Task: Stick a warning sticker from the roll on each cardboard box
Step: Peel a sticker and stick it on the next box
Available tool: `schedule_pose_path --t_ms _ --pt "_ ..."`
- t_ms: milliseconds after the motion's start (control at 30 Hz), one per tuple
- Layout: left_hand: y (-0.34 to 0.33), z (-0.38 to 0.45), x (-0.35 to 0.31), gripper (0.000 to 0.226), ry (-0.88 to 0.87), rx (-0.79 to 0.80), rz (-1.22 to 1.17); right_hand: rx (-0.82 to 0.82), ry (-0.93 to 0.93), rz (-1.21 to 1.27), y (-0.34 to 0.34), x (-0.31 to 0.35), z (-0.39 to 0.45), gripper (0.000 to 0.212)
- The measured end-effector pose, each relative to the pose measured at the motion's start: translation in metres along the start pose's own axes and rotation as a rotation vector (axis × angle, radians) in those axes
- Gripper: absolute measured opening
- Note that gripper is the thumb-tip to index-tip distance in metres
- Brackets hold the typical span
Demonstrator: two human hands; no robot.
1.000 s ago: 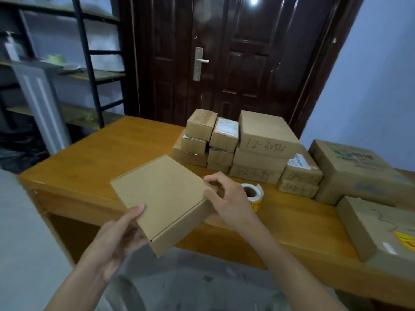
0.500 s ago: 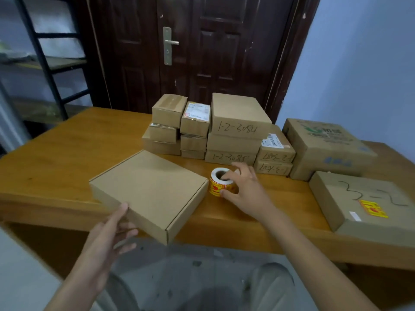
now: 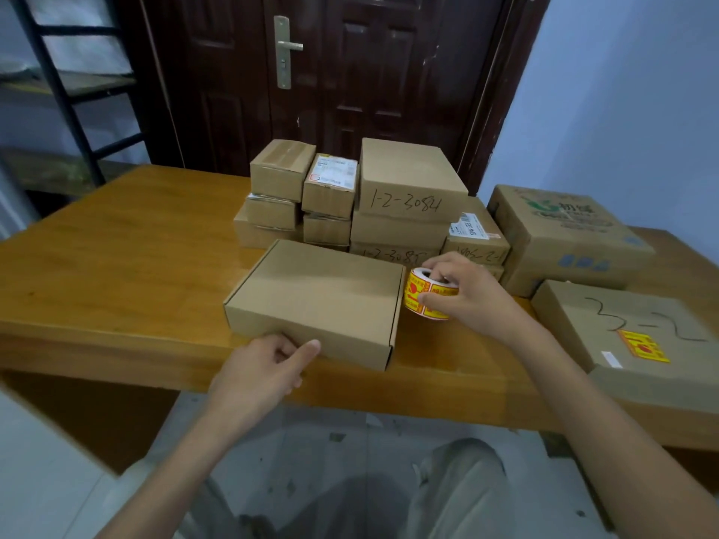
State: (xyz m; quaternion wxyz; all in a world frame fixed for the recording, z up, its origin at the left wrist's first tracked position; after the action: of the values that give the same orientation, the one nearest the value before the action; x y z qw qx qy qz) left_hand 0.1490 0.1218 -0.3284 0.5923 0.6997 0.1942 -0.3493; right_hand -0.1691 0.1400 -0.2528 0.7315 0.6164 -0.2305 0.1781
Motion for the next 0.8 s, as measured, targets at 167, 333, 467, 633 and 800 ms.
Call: schedule_pose_path --t_ms 167,333,467,633,800 --pt "0.037 -0.007 -0.048 0.024 -0.413 -0.406 0.387 0.005 -0.001 0.168 0.016 0.015 -0.005 0.018" --pt "0.041 0.019 -0.051 0.047 -0.673 -0.336 0.666 0.082 -0.016 0.346 0.014 0.032 -0.004 0.013" --pt "0.021 0.023 -0.048 0.061 -0.584 -0.174 0.591 0.17 -0.001 0.355 0.001 0.052 0.003 0.012" --pt "0.024 0.013 -0.067 0.084 -0.601 -0.187 0.403 0.257 0.004 0.295 -0.02 0.067 0.01 0.009" --pt "0.03 0.014 -0.095 0.083 -0.749 -0.072 0.065 0.368 0.121 0.252 -0.039 0.099 0.014 0.013"
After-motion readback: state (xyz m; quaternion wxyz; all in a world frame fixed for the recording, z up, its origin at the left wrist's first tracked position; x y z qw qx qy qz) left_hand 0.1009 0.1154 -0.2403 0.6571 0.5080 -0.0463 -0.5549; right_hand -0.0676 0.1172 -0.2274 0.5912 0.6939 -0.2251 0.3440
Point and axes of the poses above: each hand's wrist, its own z-axis towards the middle knuckle, its own y-axis out of the back of the hand, x = y × z, the point moved 7 cm from there along z, towards the middle knuckle, and after that the axes turned 2 degrees about -y, right-handed, at the moved point
